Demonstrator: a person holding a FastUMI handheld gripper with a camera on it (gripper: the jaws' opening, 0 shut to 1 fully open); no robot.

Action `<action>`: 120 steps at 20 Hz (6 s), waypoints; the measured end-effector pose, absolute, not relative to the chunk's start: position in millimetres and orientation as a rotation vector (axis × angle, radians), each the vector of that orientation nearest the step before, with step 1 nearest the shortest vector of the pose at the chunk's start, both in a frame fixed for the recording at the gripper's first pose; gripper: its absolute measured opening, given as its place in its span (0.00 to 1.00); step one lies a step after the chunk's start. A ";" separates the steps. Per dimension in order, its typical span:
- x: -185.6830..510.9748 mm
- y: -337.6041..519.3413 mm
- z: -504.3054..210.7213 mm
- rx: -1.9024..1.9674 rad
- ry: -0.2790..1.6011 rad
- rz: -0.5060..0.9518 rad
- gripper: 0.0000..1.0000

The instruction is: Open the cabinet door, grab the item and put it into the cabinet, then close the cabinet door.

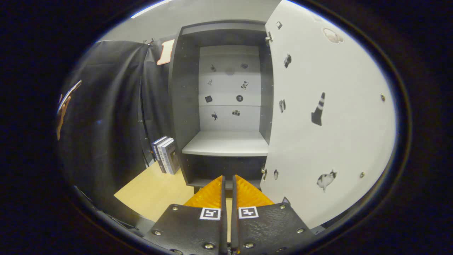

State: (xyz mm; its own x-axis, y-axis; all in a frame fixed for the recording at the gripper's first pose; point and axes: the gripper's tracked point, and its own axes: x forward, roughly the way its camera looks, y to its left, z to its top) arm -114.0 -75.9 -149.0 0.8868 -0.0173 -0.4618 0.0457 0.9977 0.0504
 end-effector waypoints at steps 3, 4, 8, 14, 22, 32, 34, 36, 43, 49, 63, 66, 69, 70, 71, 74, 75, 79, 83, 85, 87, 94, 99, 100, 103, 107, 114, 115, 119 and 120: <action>-104.2 -64.9 -170.5 0.054 0.526 0.004 0.04; -103.2 -59.9 -176.4 0.060 0.544 0.024 0.04; -98.0 -47.5 -198.6 0.068 0.600 0.062 0.18; -99.1 -29.2 -233.1 0.061 0.683 0.119 0.45; -99.0 -14.1 -280.2 0.073 0.790 0.145 0.86; -112.4 -5.7 -322.3 0.075 0.885 0.172 0.86; -114.2 -4.5 -324.8 0.066 0.882 0.181 0.86; -115.9 -3.5 -328.2 0.065 0.885 0.189 0.86; -131.2 -9.7 -357.9 0.054 0.935 0.172 0.86; -148.6 -13.5 -391.9 0.060 1.005 0.147 0.86; -165.9 0.5 -488.7 0.002 1.194 0.149 0.84; -162.4 3.0 -506.9 -0.043 1.213 0.141 0.76; -158.6 5.1 -516.6 -0.043 1.229 0.137 0.59; -156.7 -0.2 -517.5 -0.057 1.221 0.118 0.52; -153.3 -0.8 -512.3 -0.037 1.219 0.108 0.44; -146.4 -3.5 -521.4 -0.033 1.223 0.077 0.25; -148.7 -1.9 -521.2 -0.040 1.223 0.076 0.21; -148.1 -5.9 -520.2 -0.053 1.212 0.056 0.12; -144.5 -9.2 -507.2 -0.038 1.201 0.047 0.12; -137.9 -11.1 -492.8 -0.026 1.187 0.042 0.12; -127.8 -12.9 -472.1 -0.007 1.160 0.039 0.12; -71.7 -18.4 -372.9 -0.039 0.986 0.056 0.12; -37.1 -10.3 -311.7 -0.061 0.867 0.085 0.12; -33.3 -7.6 -305.2 -0.058 0.856 0.090 0.12; -25.7 -5.0 -285.0 -0.058 0.831 0.100 0.12; -4.8 -7.3 -245.5 -0.067 0.769 0.103 0.12; 44.4 -13.3 -175.0 -0.020 0.655 0.091 0.12; 54.0 -15.2 -166.0 -0.009 0.639 0.086 0.11; 91.5 -24.4 -146.4 0.022 0.610 0.074 0.12; 99.5 -28.3 -145.3 0.032 0.612 0.065 0.11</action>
